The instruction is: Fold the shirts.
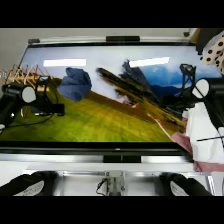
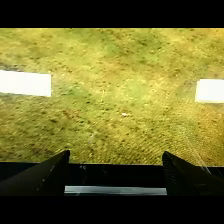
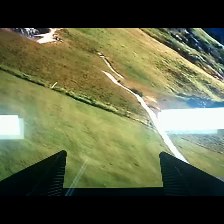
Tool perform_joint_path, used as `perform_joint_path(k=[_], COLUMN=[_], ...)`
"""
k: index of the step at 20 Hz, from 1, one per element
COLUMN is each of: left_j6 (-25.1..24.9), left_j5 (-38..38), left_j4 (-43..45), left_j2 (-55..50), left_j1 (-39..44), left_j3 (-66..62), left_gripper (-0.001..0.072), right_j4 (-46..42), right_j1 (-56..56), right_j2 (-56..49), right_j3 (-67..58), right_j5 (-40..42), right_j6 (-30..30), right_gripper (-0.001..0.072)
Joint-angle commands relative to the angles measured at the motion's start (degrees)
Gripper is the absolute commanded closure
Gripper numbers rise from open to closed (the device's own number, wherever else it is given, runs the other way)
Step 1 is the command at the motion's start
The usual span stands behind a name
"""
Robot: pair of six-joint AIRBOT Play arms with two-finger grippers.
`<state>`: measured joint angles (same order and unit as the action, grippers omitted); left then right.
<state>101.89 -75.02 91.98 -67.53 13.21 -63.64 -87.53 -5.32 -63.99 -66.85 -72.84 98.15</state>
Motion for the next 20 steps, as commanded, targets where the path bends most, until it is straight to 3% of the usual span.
perform_joint_path(k=[1, 12, 15, 20], left_j6=[-0.02, -0.02, 0.44, 1.53], left_j5=[0.02, 0.02, 0.46, 12.46], left_j4=[0.02, 0.00, -0.17, -2.25], left_j2=[0.00, 0.00, -0.02, -0.76], left_j1=[0.02, 0.02, 0.00, 0.02], left_j3=[0.02, 0.02, 0.04, 0.07], left_gripper=[-0.0006, -0.0006, -0.0006, -0.0006], right_j4=[0.02, 0.02, 3.80, 4.61], right_j1=[-0.02, -0.04, -0.04, -0.04], right_j2=[0.04, 0.04, 0.04, 0.00], right_j3=[0.02, 0.02, 0.02, 0.02], right_j5=[0.00, 0.00, 1.16, 4.70], right_j6=[0.00, 0.00, 4.35, 3.76], right_gripper=[0.0025, 0.0025, 0.0026, 0.0026])
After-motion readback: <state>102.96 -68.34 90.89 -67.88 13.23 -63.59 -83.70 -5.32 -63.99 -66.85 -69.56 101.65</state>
